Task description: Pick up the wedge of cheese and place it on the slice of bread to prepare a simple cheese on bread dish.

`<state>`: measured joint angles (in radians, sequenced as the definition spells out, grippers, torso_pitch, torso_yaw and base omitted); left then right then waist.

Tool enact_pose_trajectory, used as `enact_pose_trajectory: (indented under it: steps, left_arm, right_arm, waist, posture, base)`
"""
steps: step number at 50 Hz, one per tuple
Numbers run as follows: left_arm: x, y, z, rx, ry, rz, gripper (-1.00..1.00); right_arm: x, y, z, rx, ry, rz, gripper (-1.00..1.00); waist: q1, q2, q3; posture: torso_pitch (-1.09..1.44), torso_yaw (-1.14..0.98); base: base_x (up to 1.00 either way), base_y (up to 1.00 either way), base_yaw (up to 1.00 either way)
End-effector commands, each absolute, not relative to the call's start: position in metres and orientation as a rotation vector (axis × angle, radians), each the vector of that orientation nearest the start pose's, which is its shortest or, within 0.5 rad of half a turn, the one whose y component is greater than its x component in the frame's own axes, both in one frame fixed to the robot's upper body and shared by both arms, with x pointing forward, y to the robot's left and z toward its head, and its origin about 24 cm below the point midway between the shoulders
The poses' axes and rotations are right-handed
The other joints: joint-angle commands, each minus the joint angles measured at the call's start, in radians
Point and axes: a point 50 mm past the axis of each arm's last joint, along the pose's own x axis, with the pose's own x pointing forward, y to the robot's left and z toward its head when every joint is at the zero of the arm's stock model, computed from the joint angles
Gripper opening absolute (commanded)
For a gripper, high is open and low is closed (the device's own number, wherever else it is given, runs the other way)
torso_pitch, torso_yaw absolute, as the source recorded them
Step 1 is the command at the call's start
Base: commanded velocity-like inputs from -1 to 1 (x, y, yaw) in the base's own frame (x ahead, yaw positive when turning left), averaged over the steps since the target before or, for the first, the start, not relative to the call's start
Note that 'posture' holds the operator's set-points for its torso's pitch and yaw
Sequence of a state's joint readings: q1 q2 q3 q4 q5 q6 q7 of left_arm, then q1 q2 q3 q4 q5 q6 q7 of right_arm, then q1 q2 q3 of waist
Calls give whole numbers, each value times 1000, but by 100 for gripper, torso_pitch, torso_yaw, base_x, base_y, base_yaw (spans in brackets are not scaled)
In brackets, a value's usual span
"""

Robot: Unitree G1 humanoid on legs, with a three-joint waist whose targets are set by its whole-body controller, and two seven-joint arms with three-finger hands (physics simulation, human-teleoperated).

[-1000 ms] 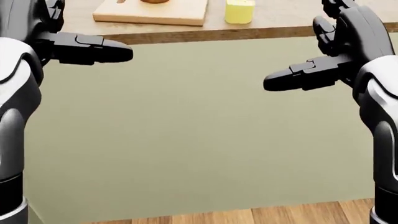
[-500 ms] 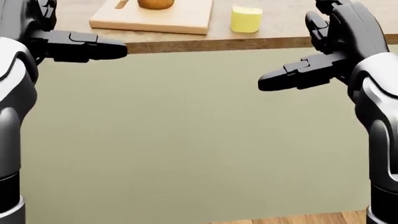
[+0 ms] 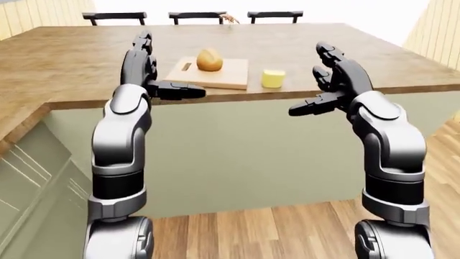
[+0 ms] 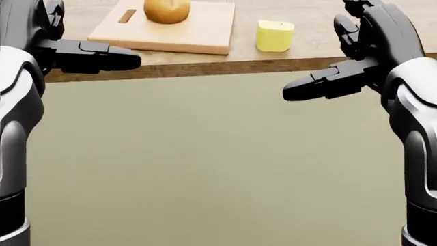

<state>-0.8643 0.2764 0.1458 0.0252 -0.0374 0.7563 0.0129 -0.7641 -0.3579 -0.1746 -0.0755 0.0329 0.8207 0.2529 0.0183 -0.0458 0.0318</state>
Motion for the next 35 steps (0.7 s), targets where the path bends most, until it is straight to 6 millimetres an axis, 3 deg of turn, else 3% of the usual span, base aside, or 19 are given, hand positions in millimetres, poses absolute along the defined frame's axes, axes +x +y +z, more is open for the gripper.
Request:
enact_pose_trajectory:
  steps: [1, 2, 3, 4, 5, 10, 13, 15, 16, 17, 18, 20, 24, 26, 28, 29, 31, 35]
  left_arm:
    - [354, 172, 266, 146, -191, 57, 100]
    - [354, 172, 266, 145, -192, 57, 100]
    - [354, 172, 266, 144, -192, 57, 100]
    - [354, 172, 265, 144, -191, 57, 100]
    - [354, 173, 265, 144, -190, 58, 100]
    - [354, 173, 266, 144, -191, 59, 100]
    - [353, 173, 267, 142, -193, 59, 100]
    - [353, 173, 267, 143, -193, 58, 100]
    - [353, 173, 267, 141, -192, 58, 100]
    - [353, 173, 266, 141, -192, 58, 100]
    - [353, 172, 266, 142, -192, 57, 100]
    - [354, 173, 265, 141, -190, 57, 100]
    - [354, 173, 268, 143, -192, 58, 100]
    - [354, 171, 269, 143, -194, 56, 100]
    - [354, 171, 269, 143, -195, 54, 100]
    - [354, 171, 269, 143, -195, 54, 100]
    - [354, 172, 269, 143, -194, 55, 100]
    - [353, 172, 272, 145, -198, 57, 100]
  right_arm:
    - [340, -197, 248, -214, -101, 85, 100]
    - [340, -197, 248, -215, -101, 85, 100]
    - [340, -197, 248, -214, -101, 85, 100]
    - [340, -197, 247, -215, -99, 84, 100]
    - [340, -197, 248, -215, -99, 84, 100]
    - [340, -196, 248, -216, -100, 86, 100]
    - [340, -196, 249, -217, -100, 87, 100]
    - [340, -196, 248, -217, -100, 87, 100]
    - [340, -196, 248, -217, -100, 88, 100]
    - [340, -196, 248, -217, -100, 87, 100]
    - [341, -196, 247, -217, -99, 86, 100]
    - [341, -196, 247, -217, -97, 87, 100]
    - [341, -196, 248, -218, -97, 88, 100]
    - [340, -196, 250, -221, -98, 88, 100]
    - [339, -196, 252, -224, -99, 88, 100]
    - [339, -196, 252, -225, -99, 88, 100]
    - [340, -197, 252, -226, -98, 86, 100]
    - [340, -196, 255, -228, -98, 87, 100]
  waist:
    - [-2, -18, -27]
    - [-4, -57, -40]
    - [-11, -2, -25]
    - [-5, -25, -22]
    - [-12, -22, -23]
    - [-16, 27, -11]
    - [-26, 75, -10]
    - [-30, 139, -29]
    - [-20, 101, -24]
    - [-25, 117, -21]
    - [-21, 115, -20]
    - [-15, 99, -27]
    - [-8, 60, -16]
    - [-2, 28, -17]
    - [3, -30, -30]
    - [-2, -13, -30]
    - [-5, -22, -15]
    - [-15, 12, -19]
  posture:
    - [0, 0]
    - [0, 0]
    - [0, 0]
    - [0, 0]
    - [0, 0]
    - [0, 0]
    - [0, 0]
    - [0, 0]
    - [0, 0]
    - [0, 0]
    - [0, 0]
    - [0, 0]
    - [0, 0]
    - [0, 0]
    - [0, 0]
    - [0, 0]
    - [0, 0]
    - [0, 0]
  base:
    - [17, 0, 0]
    - [19, 0, 0]
    - [22, 0, 0]
    - [23, 0, 0]
    - [23, 0, 0]
    - [24, 0, 0]
    - [24, 0, 0]
    - [24, 0, 0]
    - [23, 0, 0]
    - [23, 0, 0]
    - [24, 0, 0]
    - [24, 0, 0]
    - [24, 0, 0]
    - [23, 0, 0]
    - [24, 0, 0]
    - [23, 0, 0]
    - [25, 0, 0]
    - [24, 0, 0]
